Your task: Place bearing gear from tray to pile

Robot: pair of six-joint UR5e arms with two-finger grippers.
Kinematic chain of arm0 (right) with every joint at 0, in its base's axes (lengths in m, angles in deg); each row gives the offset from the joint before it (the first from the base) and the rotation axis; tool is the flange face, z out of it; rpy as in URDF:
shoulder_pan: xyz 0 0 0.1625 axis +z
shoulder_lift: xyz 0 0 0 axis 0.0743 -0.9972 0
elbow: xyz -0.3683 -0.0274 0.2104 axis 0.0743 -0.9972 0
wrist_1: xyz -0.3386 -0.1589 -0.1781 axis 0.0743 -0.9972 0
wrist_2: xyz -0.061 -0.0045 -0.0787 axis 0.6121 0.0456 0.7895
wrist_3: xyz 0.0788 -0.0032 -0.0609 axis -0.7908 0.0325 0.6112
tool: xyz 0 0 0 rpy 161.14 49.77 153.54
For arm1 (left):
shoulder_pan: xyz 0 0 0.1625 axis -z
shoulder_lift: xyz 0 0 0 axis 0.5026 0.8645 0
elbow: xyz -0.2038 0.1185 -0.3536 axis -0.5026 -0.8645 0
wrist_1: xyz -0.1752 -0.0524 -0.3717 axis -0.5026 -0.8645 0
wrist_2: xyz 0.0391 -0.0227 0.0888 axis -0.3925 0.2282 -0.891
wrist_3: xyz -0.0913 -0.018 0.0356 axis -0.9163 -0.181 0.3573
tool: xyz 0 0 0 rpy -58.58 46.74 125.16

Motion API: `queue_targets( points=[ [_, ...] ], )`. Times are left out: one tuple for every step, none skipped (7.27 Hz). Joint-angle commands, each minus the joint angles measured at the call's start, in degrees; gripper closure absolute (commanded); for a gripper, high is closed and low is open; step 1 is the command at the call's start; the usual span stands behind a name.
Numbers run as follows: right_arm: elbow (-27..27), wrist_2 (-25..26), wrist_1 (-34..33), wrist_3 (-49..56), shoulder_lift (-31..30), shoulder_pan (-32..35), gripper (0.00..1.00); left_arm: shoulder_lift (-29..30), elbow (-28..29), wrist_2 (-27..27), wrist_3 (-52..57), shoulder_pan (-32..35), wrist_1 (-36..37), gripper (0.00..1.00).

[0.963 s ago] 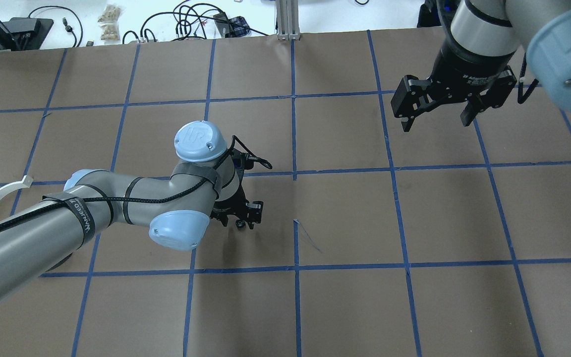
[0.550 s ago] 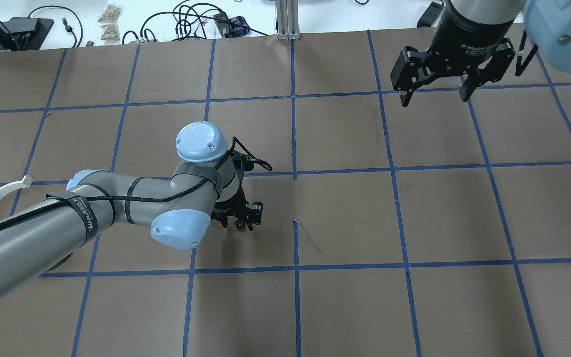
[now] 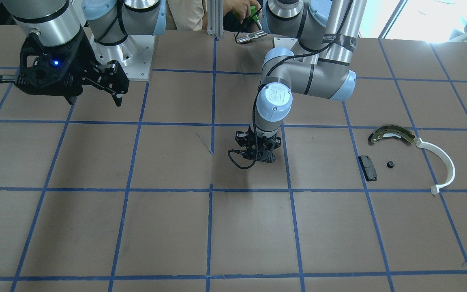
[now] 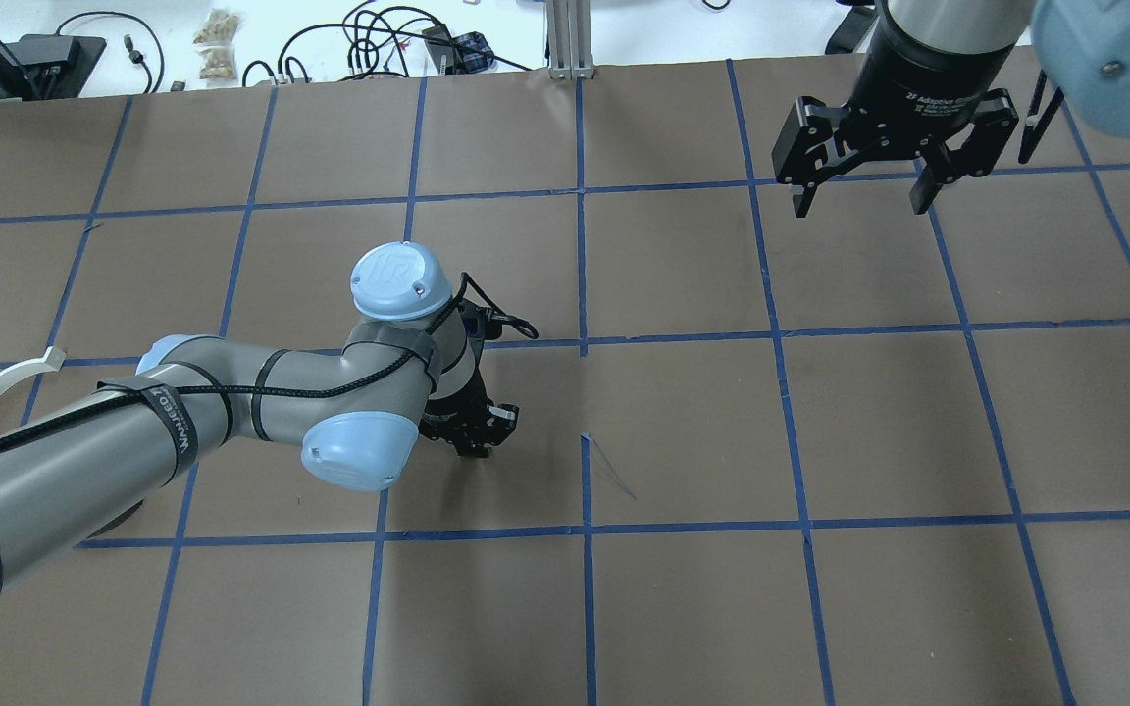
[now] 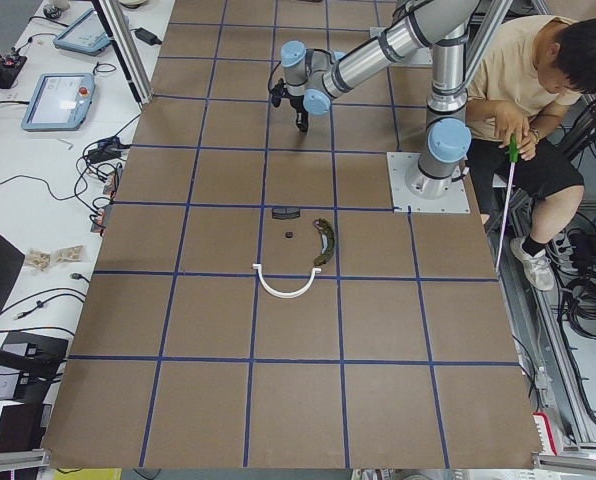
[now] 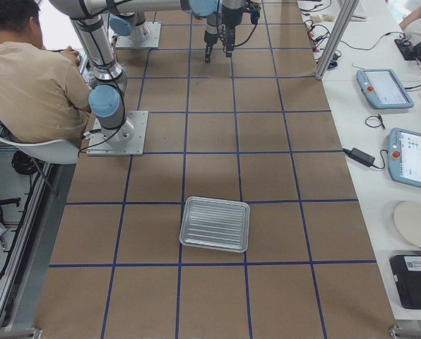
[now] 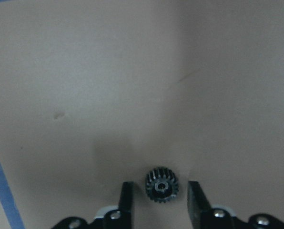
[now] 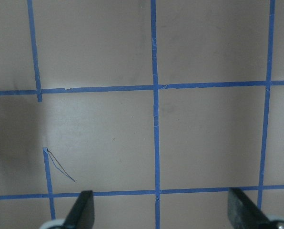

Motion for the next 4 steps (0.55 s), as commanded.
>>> queue_targets(
  points=[
    [0.1, -0.3, 0.1, 0.0, -0.1, 0.1, 0.00, -0.8, 1.4, -0.4, 0.6, -0.4, -0.3, 1.00],
    [0.1, -0.3, 0.2, 0.0, -0.1, 0.1, 0.00, -1.6, 4.5, -0.9, 0.9, -1.7, -4.3, 1.00],
    [0.1, -0.3, 0.2, 0.0, -0.1, 0.1, 0.00, -2.1, 9.1, -1.0, 3.4, -5.9, -11.2, 1.00],
    [0.1, -0.3, 0.3, 0.0, -0.1, 0.1, 0.00, -2.1, 14.2, -1.2, 11.3, -12.8, -18.4, 1.00]
  ],
)
